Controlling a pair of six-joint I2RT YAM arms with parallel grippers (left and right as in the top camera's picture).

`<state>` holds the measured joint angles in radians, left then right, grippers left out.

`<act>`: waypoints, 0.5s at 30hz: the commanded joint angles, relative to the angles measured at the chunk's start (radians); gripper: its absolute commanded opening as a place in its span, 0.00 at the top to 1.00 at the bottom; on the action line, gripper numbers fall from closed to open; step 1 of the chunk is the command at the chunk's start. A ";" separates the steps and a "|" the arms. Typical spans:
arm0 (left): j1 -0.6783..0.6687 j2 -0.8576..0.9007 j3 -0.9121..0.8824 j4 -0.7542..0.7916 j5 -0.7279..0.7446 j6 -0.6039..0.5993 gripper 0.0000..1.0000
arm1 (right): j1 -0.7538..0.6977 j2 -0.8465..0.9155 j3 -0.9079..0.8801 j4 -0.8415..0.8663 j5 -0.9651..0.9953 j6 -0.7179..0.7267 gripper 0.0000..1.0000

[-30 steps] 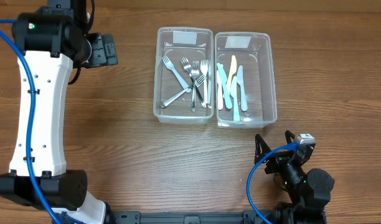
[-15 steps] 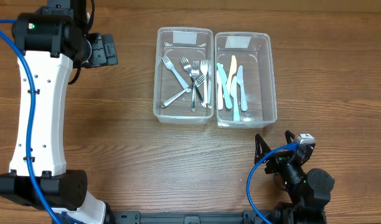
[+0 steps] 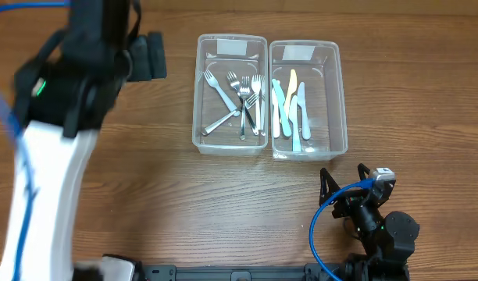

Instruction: Pack container

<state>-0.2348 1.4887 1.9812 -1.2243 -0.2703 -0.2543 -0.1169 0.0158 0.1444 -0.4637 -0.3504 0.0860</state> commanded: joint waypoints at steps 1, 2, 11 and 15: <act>0.027 -0.208 -0.166 0.142 -0.009 0.003 0.00 | 0.006 -0.013 -0.006 0.013 0.009 0.008 0.00; 0.040 -0.252 -0.218 0.177 0.005 0.003 0.00 | 0.006 -0.013 -0.006 0.013 0.009 0.008 0.00; 0.197 -0.664 -0.816 0.419 0.028 0.004 0.00 | 0.006 -0.013 -0.006 0.013 0.009 0.008 0.00; 0.229 -0.844 -1.094 0.536 0.028 0.003 0.00 | 0.006 -0.013 -0.006 0.013 0.009 0.008 0.00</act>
<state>-0.0330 0.7891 1.0916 -0.7609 -0.2565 -0.2550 -0.1169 0.0147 0.1413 -0.4583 -0.3508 0.0864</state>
